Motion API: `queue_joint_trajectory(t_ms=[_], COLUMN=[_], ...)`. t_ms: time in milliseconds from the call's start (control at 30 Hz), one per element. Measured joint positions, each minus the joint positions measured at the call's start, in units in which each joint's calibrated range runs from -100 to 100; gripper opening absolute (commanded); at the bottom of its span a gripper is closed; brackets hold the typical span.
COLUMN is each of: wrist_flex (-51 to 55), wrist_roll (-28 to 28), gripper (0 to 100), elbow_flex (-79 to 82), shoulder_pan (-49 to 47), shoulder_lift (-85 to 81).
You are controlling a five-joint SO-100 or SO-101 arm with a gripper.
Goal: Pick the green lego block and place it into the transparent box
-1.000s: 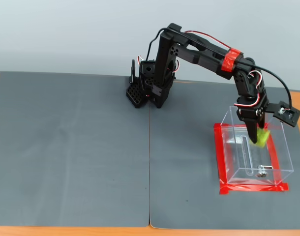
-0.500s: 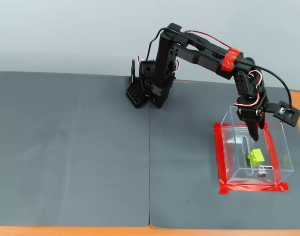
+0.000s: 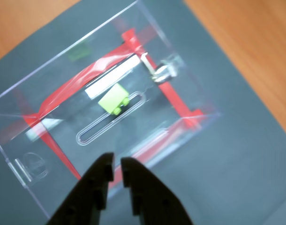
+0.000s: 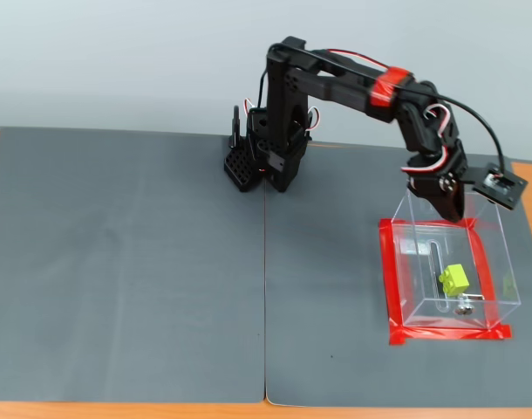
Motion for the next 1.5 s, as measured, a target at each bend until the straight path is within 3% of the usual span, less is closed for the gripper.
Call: queue_joint_trajectory(t_ms=[333,800,1100,1500], wrist_flex=[6.24,6.24,6.24,-3.12], wrist_roll=[0.0,0.0,0.44,0.1], gripper=[2,2,2,2], elbow_flex=[2.33,31.07,48.59,75.98], shoulder_pan=[11.05,31.83,38.17,41.64], shoulder_lift=[-17.08,-43.59,-58.28,-80.46])
